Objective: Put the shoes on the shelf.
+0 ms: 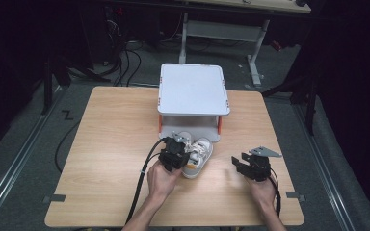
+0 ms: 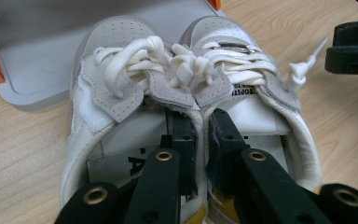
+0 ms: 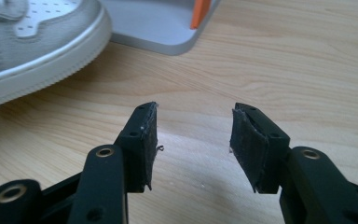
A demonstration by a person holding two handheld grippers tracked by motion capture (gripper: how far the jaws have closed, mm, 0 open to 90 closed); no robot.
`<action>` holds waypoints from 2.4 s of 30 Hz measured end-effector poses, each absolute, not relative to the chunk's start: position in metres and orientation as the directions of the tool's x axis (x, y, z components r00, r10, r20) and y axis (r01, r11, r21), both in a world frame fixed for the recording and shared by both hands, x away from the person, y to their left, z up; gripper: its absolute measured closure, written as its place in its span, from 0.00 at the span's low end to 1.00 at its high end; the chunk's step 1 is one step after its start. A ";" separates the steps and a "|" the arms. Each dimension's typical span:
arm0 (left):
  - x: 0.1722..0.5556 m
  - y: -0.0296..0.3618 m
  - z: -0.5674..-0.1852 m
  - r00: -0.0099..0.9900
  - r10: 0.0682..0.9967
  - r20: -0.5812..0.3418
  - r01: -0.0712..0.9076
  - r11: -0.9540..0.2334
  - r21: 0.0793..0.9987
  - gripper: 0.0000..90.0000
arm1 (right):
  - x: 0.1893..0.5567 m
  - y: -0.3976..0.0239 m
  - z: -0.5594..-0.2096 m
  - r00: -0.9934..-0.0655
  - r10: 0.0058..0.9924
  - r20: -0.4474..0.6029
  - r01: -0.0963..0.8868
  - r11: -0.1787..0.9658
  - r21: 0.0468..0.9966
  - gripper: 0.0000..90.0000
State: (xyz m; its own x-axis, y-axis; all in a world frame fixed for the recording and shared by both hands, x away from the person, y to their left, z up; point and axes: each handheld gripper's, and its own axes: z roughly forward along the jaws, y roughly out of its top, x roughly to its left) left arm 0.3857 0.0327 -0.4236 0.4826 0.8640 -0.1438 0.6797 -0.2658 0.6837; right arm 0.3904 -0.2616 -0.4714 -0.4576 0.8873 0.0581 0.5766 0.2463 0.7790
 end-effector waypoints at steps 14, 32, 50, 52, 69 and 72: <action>0.408 0.035 -0.422 0.455 0.881 -0.129 0.665 -0.239 0.708 0.92 | 0.397 -0.236 -0.430 -0.582 0.810 0.067 0.502 0.293 0.814 0.61; 0.439 0.026 -0.437 0.405 0.910 -0.092 0.668 -0.226 0.709 0.91 | 0.438 -0.188 -0.358 -0.632 0.775 0.031 0.403 0.294 0.867 0.57; 0.458 0.015 -0.446 0.346 0.936 -0.063 0.675 -0.202 0.710 0.91 | 0.499 -0.162 -0.344 -0.517 0.856 0.006 0.451 0.267 0.851 0.58; 0.459 0.016 -0.447 0.340 0.938 -0.067 0.675 -0.193 0.713 0.91 | 0.503 -0.160 -0.347 -0.507 0.862 0.005 0.463 0.267 0.845 0.58; 0.464 0.011 -0.448 0.347 0.935 -0.069 0.677 -0.199 0.708 0.67 | 0.512 -0.153 -0.345 -0.530 0.847 -0.049 0.464 0.338 0.819 0.57; 0.463 0.010 -0.447 0.354 0.932 -0.076 0.678 -0.200 0.707 0.64 | 0.512 -0.153 -0.345 -0.531 0.846 -0.051 0.463 0.339 0.819 0.57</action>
